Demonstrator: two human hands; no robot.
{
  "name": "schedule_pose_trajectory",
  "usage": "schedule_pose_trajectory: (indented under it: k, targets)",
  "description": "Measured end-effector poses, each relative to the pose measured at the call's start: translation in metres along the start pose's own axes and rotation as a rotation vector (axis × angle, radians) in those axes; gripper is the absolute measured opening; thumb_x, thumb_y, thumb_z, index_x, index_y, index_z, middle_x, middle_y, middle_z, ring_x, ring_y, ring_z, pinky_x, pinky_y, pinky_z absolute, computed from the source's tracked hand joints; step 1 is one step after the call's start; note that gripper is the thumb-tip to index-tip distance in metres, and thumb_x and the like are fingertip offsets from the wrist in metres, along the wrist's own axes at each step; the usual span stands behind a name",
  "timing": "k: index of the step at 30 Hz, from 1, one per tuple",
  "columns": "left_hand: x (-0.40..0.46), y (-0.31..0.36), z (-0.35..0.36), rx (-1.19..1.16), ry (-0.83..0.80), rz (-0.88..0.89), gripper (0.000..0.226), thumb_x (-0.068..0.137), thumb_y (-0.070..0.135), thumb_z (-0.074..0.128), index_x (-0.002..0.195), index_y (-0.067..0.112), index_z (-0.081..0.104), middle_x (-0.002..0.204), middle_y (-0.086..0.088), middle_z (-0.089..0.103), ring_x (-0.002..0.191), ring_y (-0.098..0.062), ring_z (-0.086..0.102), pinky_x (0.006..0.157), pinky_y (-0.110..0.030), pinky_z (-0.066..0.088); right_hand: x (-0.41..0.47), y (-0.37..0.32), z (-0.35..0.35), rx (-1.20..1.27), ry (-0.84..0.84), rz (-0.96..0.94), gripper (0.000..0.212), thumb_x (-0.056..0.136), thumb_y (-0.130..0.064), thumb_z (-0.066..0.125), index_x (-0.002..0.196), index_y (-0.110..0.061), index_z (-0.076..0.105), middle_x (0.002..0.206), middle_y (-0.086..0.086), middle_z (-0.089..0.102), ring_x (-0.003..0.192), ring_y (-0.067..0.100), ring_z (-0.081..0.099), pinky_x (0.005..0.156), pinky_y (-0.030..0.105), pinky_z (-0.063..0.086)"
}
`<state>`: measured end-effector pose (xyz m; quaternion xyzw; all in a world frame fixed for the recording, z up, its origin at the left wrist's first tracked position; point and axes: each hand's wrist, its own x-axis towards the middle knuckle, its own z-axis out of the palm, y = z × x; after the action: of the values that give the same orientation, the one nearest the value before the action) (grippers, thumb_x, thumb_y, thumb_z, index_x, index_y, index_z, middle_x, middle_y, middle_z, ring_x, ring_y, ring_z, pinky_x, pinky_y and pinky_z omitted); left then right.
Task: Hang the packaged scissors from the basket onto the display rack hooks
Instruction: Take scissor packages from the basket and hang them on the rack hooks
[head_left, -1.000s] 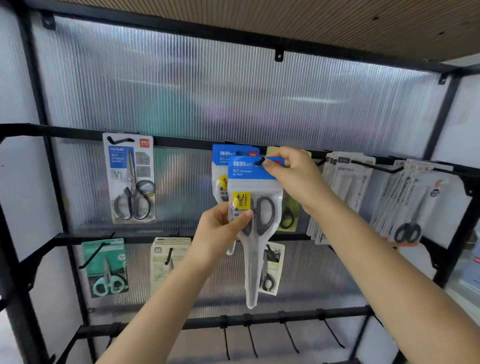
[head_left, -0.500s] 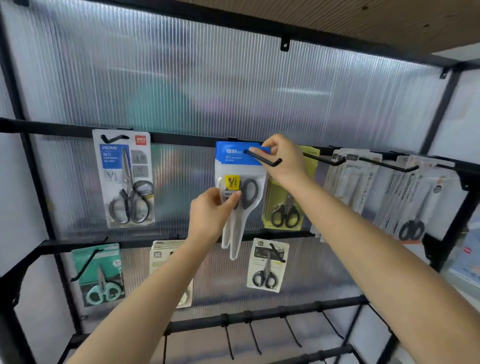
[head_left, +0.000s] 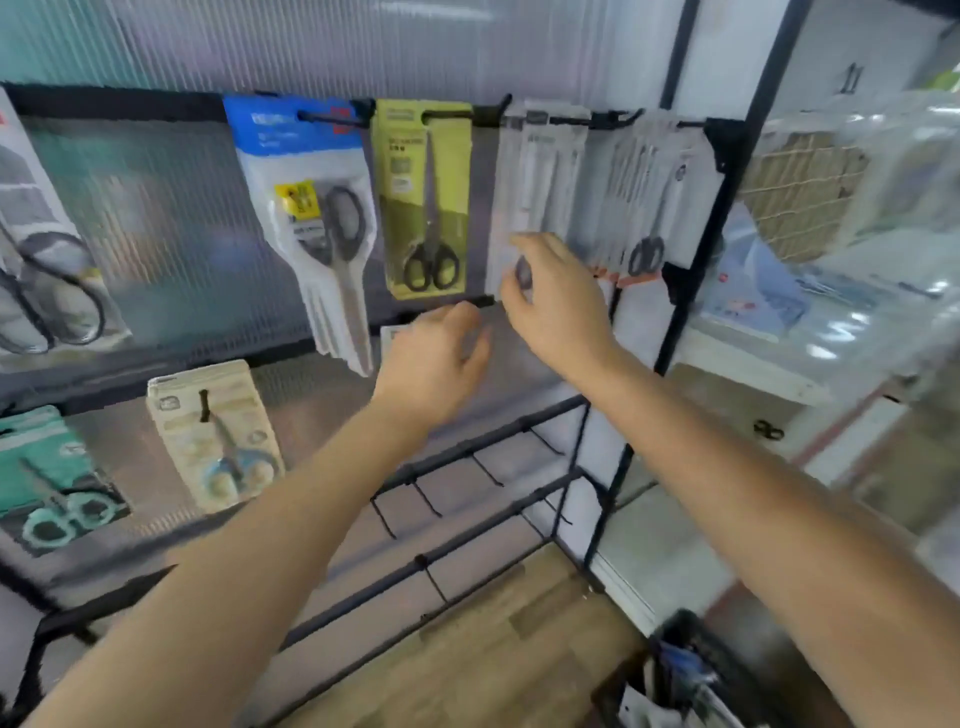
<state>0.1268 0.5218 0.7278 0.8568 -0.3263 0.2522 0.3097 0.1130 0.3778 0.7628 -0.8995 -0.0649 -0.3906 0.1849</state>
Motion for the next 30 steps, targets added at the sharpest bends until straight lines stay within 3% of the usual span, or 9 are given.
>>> schedule_pose_trajectory:
  k: [3,7,9,13,15,18,20,26,30]
  targets:
    - [-0.001,0.036,0.059,-0.062,-0.187,0.080,0.057,0.084,0.040,0.031,0.110,-0.003,0.058,0.102,-0.024,0.062,0.095,-0.038,0.058,0.074,-0.043,0.047,-0.059,0.053,-0.019,-0.124,-0.034,0.174,0.038,0.095,-0.019,0.047,0.126,0.001,0.052,0.122,0.018,0.058,0.108,0.034,0.056,0.085,0.040,0.046]
    - [-0.030,0.090,0.149,-0.105,-0.479,0.121,0.032,0.094,0.024,0.046,0.110,-0.001,0.055,0.112,-0.021,0.058,0.106,-0.036,0.054,0.079,-0.039,0.043,-0.157,0.120,-0.045,-0.245,-0.143,0.462,0.039,0.094,-0.016,0.048,0.129,0.000,0.049,0.123,0.019,0.056,0.108,0.036,0.054,0.088,0.041,0.041]
    - [-0.051,0.116,0.193,-0.140,-0.632,0.184,0.029,0.094,0.021,0.048,0.112,0.000,0.054,0.114,-0.021,0.056,0.108,-0.037,0.053,0.084,-0.042,0.045,-0.210,0.147,-0.060,-0.306,-0.197,0.579,0.039,0.095,-0.017,0.047,0.130,0.000,0.047,0.126,0.018,0.054,0.111,0.035,0.053,0.090,0.040,0.041]
    - [-0.100,0.167,0.261,-0.073,-0.855,0.254,0.046,0.100,0.028,0.038,0.140,0.005,0.035,0.144,-0.015,0.039,0.131,-0.028,0.037,0.103,-0.036,0.031,-0.313,0.199,-0.079,-0.357,-0.340,0.862,0.038,0.096,-0.016,0.045,0.130,0.001,0.045,0.126,0.019,0.052,0.109,0.036,0.053,0.086,0.039,0.042]
    - [-0.123,0.179,0.293,-0.065,-0.965,0.272,0.045,0.100,0.027,0.038,0.140,0.007,0.035,0.145,-0.013,0.037,0.132,-0.025,0.036,0.104,-0.035,0.027,-0.361,0.222,-0.082,-0.369,-0.362,0.990,0.037,0.095,-0.014,0.044,0.128,0.002,0.046,0.125,0.020,0.052,0.109,0.037,0.054,0.087,0.042,0.045]
    - [-0.151,0.191,0.348,-0.129,-1.036,0.223,0.023,0.092,0.029,0.041,0.106,0.014,0.050,0.108,-0.009,0.054,0.104,-0.028,0.054,0.088,-0.038,0.043,-0.431,0.249,-0.080,-0.370,-0.481,1.144,0.044,0.098,-0.019,0.042,0.137,0.001,0.040,0.141,0.015,0.044,0.129,0.028,0.043,0.104,0.035,0.037]
    - [-0.169,0.203,0.378,-0.130,-1.103,0.156,0.011,0.092,0.024,0.044,0.093,0.015,0.049,0.091,-0.003,0.051,0.087,-0.020,0.053,0.076,-0.027,0.040,-0.477,0.268,-0.076,-0.349,-0.589,1.224,0.046,0.098,-0.026,0.042,0.139,-0.004,0.038,0.142,0.011,0.043,0.129,0.024,0.042,0.104,0.033,0.038]
    - [-0.248,0.201,0.488,-0.122,-1.400,-0.095,0.036,0.096,0.022,0.047,0.128,0.008,0.048,0.125,-0.008,0.054,0.116,-0.026,0.051,0.092,-0.037,0.042,-0.588,0.315,-0.060,-0.278,-0.697,1.408,0.041,0.094,-0.022,0.044,0.134,-0.012,0.045,0.128,0.007,0.053,0.110,0.023,0.054,0.084,0.034,0.049]
    - [-0.310,0.169,0.566,-0.087,-1.506,-0.266,0.033,0.097,0.023,0.044,0.125,0.006,0.050,0.119,-0.011,0.058,0.111,-0.028,0.056,0.089,-0.032,0.044,-0.648,0.362,-0.022,-0.263,-0.793,1.472,0.027,0.097,-0.022,0.041,0.122,-0.014,0.047,0.118,0.002,0.055,0.102,0.018,0.055,0.077,0.026,0.043]
